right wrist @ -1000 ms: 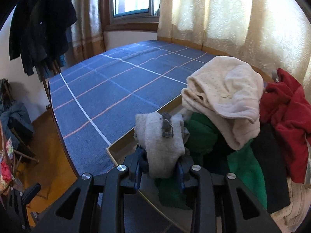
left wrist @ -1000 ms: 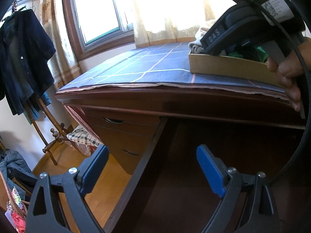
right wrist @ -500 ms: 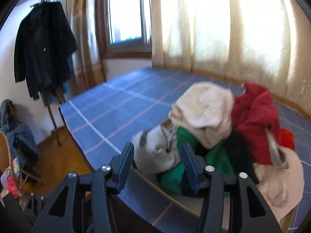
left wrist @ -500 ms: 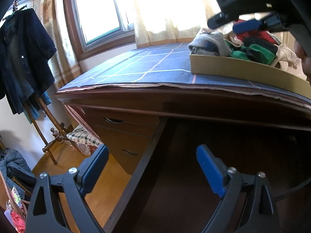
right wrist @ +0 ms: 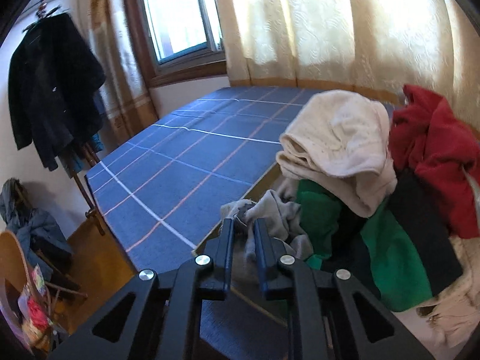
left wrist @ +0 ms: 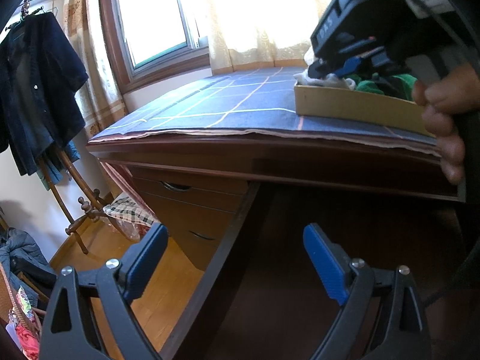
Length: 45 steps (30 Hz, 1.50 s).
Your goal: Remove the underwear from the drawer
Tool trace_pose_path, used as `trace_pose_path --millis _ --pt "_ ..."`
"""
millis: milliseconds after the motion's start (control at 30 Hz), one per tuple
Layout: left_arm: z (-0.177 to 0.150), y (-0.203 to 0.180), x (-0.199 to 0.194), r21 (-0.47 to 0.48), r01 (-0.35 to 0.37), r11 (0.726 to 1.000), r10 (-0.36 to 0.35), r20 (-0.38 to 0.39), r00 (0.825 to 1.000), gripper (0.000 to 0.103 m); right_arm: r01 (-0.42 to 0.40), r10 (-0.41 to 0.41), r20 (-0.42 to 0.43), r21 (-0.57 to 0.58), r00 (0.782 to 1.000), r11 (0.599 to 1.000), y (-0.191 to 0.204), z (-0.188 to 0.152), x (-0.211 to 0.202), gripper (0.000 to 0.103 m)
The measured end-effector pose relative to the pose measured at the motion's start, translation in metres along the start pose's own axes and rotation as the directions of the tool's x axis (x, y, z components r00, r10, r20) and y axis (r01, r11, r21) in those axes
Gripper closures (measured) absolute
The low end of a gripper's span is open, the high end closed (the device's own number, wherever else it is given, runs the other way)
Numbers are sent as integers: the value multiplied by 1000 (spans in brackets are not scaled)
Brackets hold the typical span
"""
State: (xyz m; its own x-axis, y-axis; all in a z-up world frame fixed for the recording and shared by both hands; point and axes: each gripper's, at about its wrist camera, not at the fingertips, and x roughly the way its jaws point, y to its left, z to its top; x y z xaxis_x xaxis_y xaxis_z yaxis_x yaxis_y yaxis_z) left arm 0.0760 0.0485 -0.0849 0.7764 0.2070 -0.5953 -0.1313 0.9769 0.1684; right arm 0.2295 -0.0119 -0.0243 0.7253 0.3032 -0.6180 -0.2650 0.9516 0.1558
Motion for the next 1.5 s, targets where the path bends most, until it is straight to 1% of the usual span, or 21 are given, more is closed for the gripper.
trace_pose_path --millis 133,233,333,400,433,500,567,700,833,1033,1067,1100,1133,1200,1267,1333,1500 --pt "0 0 0 7 -2 1000 2 -1 1000 10 23 -23 -4 9 1000 1000 -4 2 11 88" --pt "0 -1 1 16 0 1000 0 -6 1000 10 14 -14 3 14 1000 1000 -5 2 13 87" --pt "0 -2 2 17 7 1000 -7 -10 1000 10 -44 44 14 39 999 998 -10 -1 2 86" --pt "0 -2 2 16 6 1000 -6 -9 1000 10 -120 115 46 106 992 987 -19 -5 -14 86" --pt "0 -2 2 17 4 1000 -4 -9 1000 10 -144 137 62 129 989 981 -22 -7 -23 85" --pt "0 -4 2 22 4 1000 -4 -10 1000 10 -145 136 83 122 987 982 -22 -12 -37 85" --pt "0 -4 2 24 2 1000 -1 -8 1000 10 -112 103 101 85 990 990 -21 -20 -55 85" --pt "-1 -6 2 27 2 1000 -2 -8 1000 10 -64 56 112 72 992 995 -27 -36 -78 85" --pt "-1 -7 1 35 5 999 -5 -7 1000 10 3 -13 104 97 994 995 -46 -52 -97 85" --pt "-1 -10 0 50 -3 999 3 1 1000 10 74 -94 96 195 991 978 -87 -75 -131 83" --pt "-1 -10 0 54 -6 999 6 2 1000 10 82 -105 100 213 989 974 -92 -79 -138 81" --pt "-1 -11 0 58 -8 998 8 2 1000 10 88 -114 105 226 988 970 -96 -84 -146 73" --pt "-1 -12 -1 61 -8 998 8 3 1000 10 98 -128 114 240 985 966 -101 -89 -157 59" --pt "-1 -12 -2 63 -11 998 10 6 1000 10 119 -161 145 261 976 958 -107 -97 -175 42" --pt "-2 -12 -2 64 -14 998 13 8 1000 10 138 -191 175 274 966 952 -110 -105 -194 41" --pt "-2 -12 -4 66 -7 998 7 14 1000 10 151 -208 185 284 960 947 -113 -110 -207 41" --pt "-3 -15 -9 90 12 996 -16 42 999 10 200 -261 167 313 951 929 -114 -121 -225 41"
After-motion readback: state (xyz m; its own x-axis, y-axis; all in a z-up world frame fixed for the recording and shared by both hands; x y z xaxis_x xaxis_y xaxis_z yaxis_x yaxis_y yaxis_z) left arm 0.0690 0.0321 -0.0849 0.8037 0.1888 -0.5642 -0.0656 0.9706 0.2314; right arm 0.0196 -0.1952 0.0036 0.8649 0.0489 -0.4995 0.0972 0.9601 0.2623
